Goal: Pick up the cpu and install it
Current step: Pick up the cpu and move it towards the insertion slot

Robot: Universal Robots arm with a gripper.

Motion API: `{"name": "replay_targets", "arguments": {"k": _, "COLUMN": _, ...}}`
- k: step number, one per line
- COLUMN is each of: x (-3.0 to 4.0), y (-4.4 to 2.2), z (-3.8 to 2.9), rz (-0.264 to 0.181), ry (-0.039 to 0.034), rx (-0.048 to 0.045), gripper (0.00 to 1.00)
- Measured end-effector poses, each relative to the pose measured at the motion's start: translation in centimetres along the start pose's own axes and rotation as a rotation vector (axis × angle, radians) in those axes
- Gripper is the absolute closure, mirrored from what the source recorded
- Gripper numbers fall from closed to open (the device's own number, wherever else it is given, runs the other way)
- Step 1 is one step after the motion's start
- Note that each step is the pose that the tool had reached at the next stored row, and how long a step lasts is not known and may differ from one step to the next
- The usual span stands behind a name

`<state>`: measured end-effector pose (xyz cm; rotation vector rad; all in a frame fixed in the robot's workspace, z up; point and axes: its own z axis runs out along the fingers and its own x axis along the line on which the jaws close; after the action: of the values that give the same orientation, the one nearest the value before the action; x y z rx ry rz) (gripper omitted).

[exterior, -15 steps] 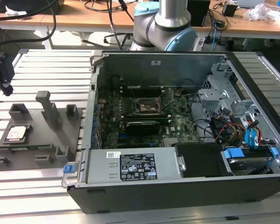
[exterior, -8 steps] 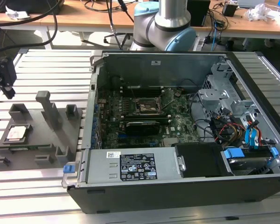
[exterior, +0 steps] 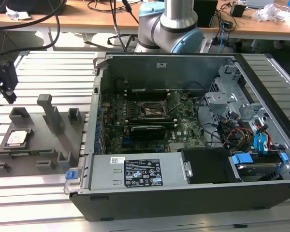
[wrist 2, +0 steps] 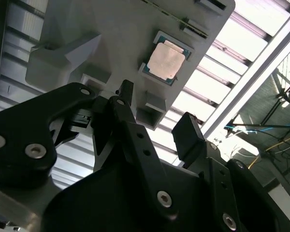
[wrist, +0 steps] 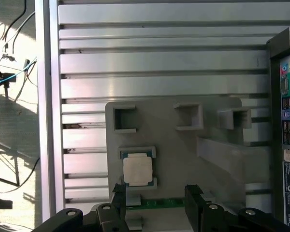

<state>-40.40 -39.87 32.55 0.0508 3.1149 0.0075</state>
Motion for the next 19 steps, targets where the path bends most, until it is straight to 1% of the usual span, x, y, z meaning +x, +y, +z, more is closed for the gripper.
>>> {"name": "replay_targets", "arguments": {"k": 13, "x": 0.02, "y": 0.00, "z": 0.66, "rz": 0.000, "ry": -0.0001, "rx": -0.0001, "gripper": 0.40}}
{"name": "replay_targets", "arguments": {"k": 19, "x": 0.03, "y": -0.01, "z": 1.08, "rz": 0.000, "ry": 0.0000, "rx": 0.0000, "gripper": 0.40}}
